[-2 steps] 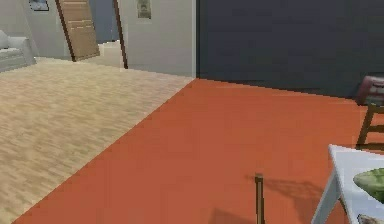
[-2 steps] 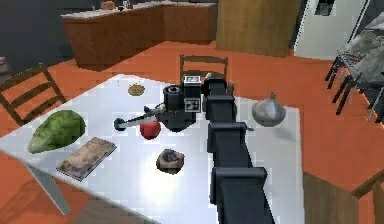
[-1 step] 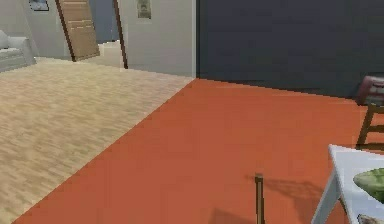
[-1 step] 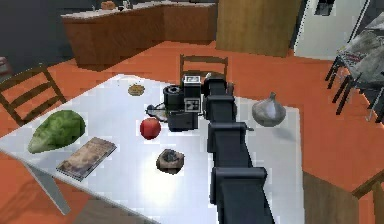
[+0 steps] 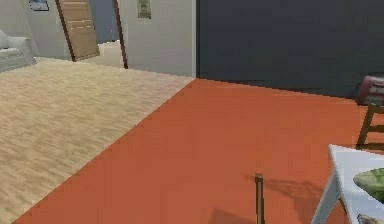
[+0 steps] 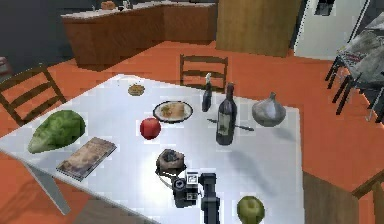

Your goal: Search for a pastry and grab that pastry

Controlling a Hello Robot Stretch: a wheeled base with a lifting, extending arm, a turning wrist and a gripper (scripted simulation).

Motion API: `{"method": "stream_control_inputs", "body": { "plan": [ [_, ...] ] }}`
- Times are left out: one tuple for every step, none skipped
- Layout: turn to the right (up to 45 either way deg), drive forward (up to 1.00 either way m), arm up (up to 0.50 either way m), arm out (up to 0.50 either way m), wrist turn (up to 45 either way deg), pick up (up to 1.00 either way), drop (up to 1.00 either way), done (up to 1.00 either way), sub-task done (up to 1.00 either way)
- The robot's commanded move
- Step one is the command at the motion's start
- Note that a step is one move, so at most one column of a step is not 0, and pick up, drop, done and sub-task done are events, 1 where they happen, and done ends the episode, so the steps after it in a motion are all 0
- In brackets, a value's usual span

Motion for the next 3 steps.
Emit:
{"method": "stream_control_inputs", "body": {
  "plan": [
    [0.0,0.00,0.00,0.00,0.0,1.00,0.00,0.00,0.00],
    [0.0,0.00,0.10,0.00,0.0,0.00,0.00,0.00,0.00],
    [0.0,0.00,0.00,0.00,0.0,0.00,0.00,1.00,0.00]
  ]
}}
